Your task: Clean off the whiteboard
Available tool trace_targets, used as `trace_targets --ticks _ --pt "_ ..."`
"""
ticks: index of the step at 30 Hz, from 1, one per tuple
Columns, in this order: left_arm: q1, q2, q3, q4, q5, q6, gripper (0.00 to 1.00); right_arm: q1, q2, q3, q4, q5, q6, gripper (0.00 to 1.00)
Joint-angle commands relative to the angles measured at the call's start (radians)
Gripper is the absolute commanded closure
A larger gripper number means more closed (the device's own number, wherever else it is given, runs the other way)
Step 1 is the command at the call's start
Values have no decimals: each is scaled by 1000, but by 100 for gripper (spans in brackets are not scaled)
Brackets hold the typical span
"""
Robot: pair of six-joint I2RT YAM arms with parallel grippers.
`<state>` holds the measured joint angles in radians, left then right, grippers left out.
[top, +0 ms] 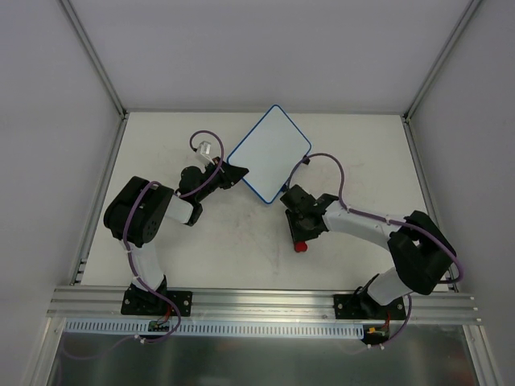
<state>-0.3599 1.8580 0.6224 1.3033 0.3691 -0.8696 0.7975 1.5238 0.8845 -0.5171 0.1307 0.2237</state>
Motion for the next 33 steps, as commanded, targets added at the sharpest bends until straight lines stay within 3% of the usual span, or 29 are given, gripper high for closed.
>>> trace_targets --ticks 1,5,7,8,11,19,24,29,33 --pt "-10 -5 7 373 53 -2 100 49 -31 -7 -21 41 57 100" --pt "-11 -6 5 375 53 -3 100 85 -45 -13 -21 56 86 96" --pt "-10 -6 7 375 56 -2 98 97 -44 -10 -23 58 91 84" --pt "-10 -5 7 375 59 -3 96 98 -44 -9 -23 60 92 69" --pt "-8 -3 10 375 59 -5 87 108 -34 1 -26 63 91 57" --pt "-5 -6 -3 375 39 -9 74 117 -30 33 -55 69 85 40" --pt "-1 -5 -10 376 34 -17 48 120 -85 50 -92 110 78 36" --pt "12 -14 -26 378 30 -22 32 111 -252 39 -112 170 54 36" --pt "15 -54 -79 378 21 -3 5 105 -411 -10 -112 231 46 36"
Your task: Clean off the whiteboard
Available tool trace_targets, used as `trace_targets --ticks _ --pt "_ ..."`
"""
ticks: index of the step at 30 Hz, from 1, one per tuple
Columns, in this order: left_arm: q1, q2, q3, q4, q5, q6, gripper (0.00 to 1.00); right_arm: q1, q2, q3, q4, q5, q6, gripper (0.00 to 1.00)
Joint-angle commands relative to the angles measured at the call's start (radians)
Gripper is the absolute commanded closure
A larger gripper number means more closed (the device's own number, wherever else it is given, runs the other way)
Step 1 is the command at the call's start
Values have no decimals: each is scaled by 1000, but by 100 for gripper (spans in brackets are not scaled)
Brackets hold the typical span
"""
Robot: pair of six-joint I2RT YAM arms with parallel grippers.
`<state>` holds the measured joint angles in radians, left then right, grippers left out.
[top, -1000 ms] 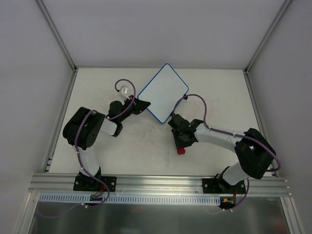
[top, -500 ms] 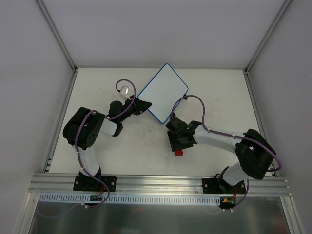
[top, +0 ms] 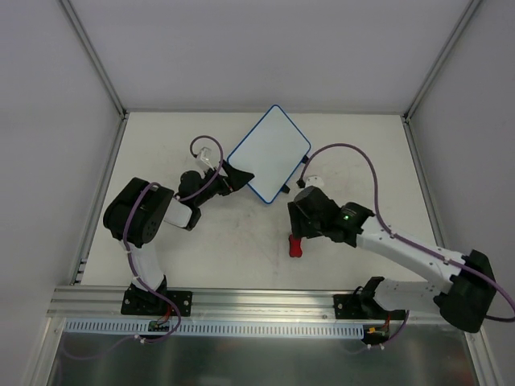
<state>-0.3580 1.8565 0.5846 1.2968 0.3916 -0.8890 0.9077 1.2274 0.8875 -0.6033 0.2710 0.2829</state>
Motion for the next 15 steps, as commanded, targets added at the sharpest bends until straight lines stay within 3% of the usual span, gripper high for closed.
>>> trace_targets --ticks 1,5,6,8,13,14,15 --pt "14 -63 -57 384 -11 22 1 -6 -150 -21 -24 100 -14 34" --pt "36 -126 -147 384 -65 22 1 -7 -330 -76 -3 154 -53 26" --pt "43 -158 -190 384 -79 -5 1 -7 -407 -90 5 172 -62 13" --pt "56 -203 -251 384 -76 -10 1 -15 -478 -117 7 236 -106 1" --pt "57 -429 -370 336 -86 -25 1 -20 -685 -166 25 349 -200 1" --pt "57 -477 -379 293 -85 -30 1 -21 -704 -174 43 352 -218 1" --pt "57 -579 -385 144 -71 -28 1 -21 -723 -189 48 364 -234 1"
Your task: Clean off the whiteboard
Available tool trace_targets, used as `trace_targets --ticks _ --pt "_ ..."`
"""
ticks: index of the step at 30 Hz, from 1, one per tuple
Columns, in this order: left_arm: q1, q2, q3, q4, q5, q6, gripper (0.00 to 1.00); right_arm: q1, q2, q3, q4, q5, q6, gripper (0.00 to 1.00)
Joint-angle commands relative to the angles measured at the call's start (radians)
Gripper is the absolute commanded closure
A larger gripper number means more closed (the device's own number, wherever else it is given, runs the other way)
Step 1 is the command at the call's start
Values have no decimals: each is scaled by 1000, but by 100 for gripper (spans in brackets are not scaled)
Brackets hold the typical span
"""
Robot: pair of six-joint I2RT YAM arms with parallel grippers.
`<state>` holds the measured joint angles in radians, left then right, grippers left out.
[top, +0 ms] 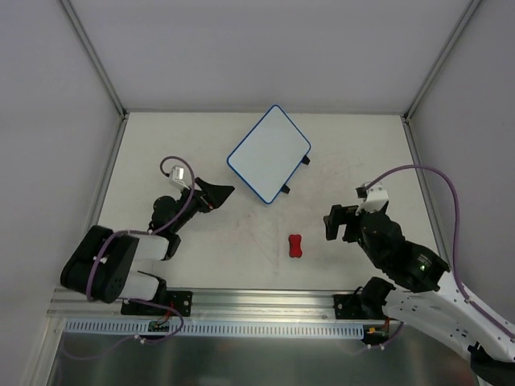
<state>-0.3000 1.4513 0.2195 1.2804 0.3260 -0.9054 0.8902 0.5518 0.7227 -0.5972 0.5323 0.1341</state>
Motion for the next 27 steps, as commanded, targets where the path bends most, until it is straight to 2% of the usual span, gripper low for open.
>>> trace_targets --ticks 1,2,3,4,7,8,9,11,13,18,21,23,27 --pt "-1 -230 -13 51 -1 0 1 -4 -65 -32 49 112 -91 1" --pt "-1 -291 1 -83 1 16 1 -4 -90 -38 59 130 -100 1" --pt "-1 -410 44 -363 -1 78 1 -4 -99 -54 63 155 -106 1" --pt "-1 -463 69 -485 -7 123 1 -4 -107 -63 69 181 -108 1" --pt "-1 -669 136 -769 -68 284 1 -4 -139 -112 108 264 -125 1" --pt "-1 -719 148 -924 -117 321 1 -4 -145 -124 125 300 -125 1" --pt "-1 -806 174 -999 -148 382 1 -4 -148 -137 132 320 -126 1" --pt "-2 -882 178 -1143 -208 431 1 -4 -145 -173 131 380 -84 1" --pt "-7 -991 126 -1181 -297 430 1 -4 -150 -196 131 415 -42 1" --pt "-7 -1208 -31 -1217 -318 457 1 -2 -187 -216 103 413 4 1" --pt "-5 -1282 -61 -1265 -320 531 1 -4 -239 -253 86 393 51 1" --pt "-5 -1310 -69 -1313 -361 513 1 -4 -283 -267 86 373 62 1" --pt "-5 -1349 -80 -1313 -352 523 1 -4 -363 -293 83 356 82 1"
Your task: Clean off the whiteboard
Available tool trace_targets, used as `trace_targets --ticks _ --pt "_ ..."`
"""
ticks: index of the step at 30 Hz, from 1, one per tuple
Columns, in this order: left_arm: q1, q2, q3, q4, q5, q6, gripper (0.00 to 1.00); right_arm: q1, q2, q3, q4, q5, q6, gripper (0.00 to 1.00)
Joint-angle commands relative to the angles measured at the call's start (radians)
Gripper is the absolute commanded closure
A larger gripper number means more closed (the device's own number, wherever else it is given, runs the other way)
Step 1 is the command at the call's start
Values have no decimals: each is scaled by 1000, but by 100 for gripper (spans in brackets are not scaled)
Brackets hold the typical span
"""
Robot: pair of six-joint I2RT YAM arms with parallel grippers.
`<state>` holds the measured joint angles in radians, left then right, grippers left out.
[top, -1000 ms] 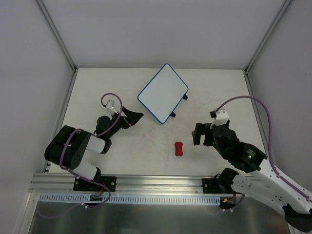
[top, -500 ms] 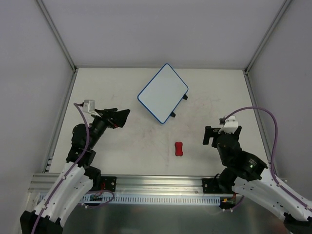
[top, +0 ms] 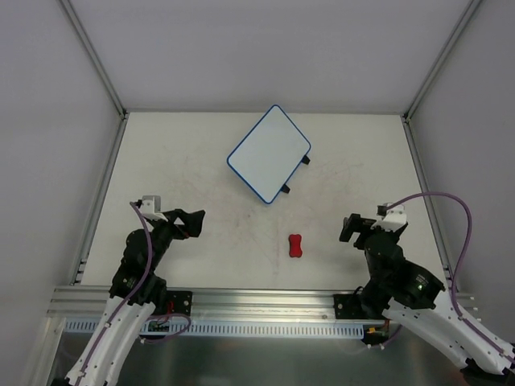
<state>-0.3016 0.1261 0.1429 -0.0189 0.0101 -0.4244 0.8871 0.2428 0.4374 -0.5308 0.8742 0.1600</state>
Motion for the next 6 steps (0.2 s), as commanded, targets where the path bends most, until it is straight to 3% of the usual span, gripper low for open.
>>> trace_targets --ticks 1,6 --pt "-4 -20 -6 -13 -36 41 1 0 -69 -15 14 14 64 1" --pt "-4 33 12 -13 -53 32 1 0 -135 -28 -5 8 75 1"
